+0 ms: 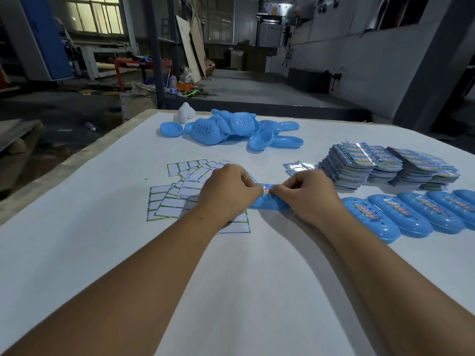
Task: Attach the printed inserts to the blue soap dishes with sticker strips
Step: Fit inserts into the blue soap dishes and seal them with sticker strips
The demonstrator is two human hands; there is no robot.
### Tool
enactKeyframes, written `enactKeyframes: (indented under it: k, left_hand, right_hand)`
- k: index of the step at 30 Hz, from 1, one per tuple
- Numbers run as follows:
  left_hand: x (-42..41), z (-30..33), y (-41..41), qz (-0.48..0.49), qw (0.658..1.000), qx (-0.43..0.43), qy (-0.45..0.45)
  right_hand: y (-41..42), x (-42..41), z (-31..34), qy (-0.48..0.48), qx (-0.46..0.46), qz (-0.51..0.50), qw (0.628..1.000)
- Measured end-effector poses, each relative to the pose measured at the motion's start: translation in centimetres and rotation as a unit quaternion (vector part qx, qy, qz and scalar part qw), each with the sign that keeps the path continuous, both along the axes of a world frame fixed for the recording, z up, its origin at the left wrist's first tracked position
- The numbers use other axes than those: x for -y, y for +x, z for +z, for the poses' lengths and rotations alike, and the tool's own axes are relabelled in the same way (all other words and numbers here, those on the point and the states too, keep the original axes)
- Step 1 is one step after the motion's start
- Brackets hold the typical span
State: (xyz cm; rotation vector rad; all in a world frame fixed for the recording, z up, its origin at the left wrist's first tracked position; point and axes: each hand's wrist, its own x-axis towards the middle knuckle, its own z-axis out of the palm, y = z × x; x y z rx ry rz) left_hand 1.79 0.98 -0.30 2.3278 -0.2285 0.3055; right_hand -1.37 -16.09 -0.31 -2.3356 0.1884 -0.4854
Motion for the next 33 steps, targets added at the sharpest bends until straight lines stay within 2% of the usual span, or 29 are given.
enactKeyframes:
  k: [5, 11, 16, 19, 21, 27, 33]
  left_hand:
    - [0.2, 0.2, 0.2, 0.036, 0.994, 0.044, 0.092]
    - [0.2, -0.1, 0.3, 0.024, 0.997, 0.022, 0.073]
    - [0.0, -0.1, 0.5, -0.002, 1.0, 0.015, 0.014]
    - [0.0, -0.1, 0.5, 0.004, 1.0, 0.012, 0.001]
    - [-0.1, -0.2, 0.6, 0.002, 1.0, 0.008, -0.005]
    - [-0.3, -0.7, 0.6, 0.013, 1.0, 0.014, 0.015]
    - [-0.2, -0.9, 0.7, 0.01, 1.0, 0.009, 0.026]
  right_hand:
    - [0.2, -0.4, -0.1, -0.042, 0.007, -0.036, 0.998]
    - [0.1, -0.6, 0.1, -0.056, 0.005, -0.055, 0.997]
    - [-0.7, -1.1, 0.1, -0.056, 0.022, 0.089, 0.994]
    - [-1.3, -1.6, 0.5, -0.128, -0.012, 0.139, 0.982]
    - [-1.9, -1.7, 0.8, -0.179, -0.026, 0.128, 0.975]
    - [-3.9, 0.1, 1.7, -0.222, -0.075, 0.051, 0.971]
    - [-5.1, 2.4, 3.0, -0.28, -0.13, -0.017, 0.951]
